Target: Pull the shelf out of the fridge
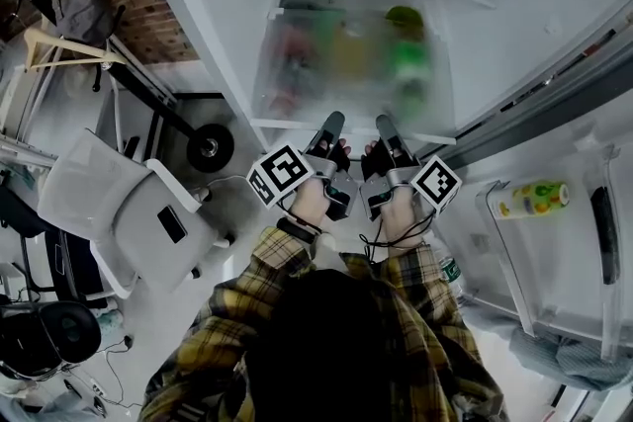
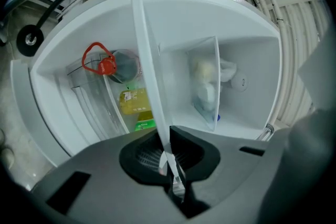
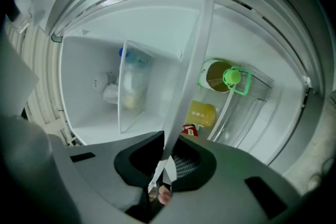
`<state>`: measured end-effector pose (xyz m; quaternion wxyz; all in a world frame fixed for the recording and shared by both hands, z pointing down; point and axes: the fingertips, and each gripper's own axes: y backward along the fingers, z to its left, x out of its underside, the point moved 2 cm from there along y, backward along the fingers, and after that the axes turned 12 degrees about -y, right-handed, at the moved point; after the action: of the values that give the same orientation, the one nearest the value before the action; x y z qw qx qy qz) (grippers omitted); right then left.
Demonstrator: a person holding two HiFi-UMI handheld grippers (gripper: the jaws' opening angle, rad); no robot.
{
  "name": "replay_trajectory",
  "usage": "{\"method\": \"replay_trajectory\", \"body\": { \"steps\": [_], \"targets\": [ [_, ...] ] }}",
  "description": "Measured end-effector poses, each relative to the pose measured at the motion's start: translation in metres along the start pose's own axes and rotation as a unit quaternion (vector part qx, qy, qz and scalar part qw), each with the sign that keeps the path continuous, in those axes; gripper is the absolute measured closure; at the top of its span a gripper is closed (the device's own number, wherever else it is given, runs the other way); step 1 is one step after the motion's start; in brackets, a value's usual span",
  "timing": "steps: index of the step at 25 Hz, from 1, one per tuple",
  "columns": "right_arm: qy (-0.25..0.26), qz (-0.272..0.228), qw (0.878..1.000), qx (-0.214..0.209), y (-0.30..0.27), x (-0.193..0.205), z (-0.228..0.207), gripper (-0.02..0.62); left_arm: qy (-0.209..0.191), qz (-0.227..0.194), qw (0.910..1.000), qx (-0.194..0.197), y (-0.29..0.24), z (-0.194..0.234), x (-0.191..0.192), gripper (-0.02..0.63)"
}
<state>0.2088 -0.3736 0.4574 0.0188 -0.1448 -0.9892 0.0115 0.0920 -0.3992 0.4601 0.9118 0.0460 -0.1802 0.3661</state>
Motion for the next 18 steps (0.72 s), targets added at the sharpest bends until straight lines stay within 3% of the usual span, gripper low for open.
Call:
{"method": "replay_trajectory", "body": {
  "steps": [18],
  "targets": [
    [0.002,0.000,1.000,0.006,0.0004,-0.0009,0.0031,0.549,-0.001,0.001,1.0000,-0.004,-0.0005,-0.0035,-0.0007,0.577]
  ]
}}
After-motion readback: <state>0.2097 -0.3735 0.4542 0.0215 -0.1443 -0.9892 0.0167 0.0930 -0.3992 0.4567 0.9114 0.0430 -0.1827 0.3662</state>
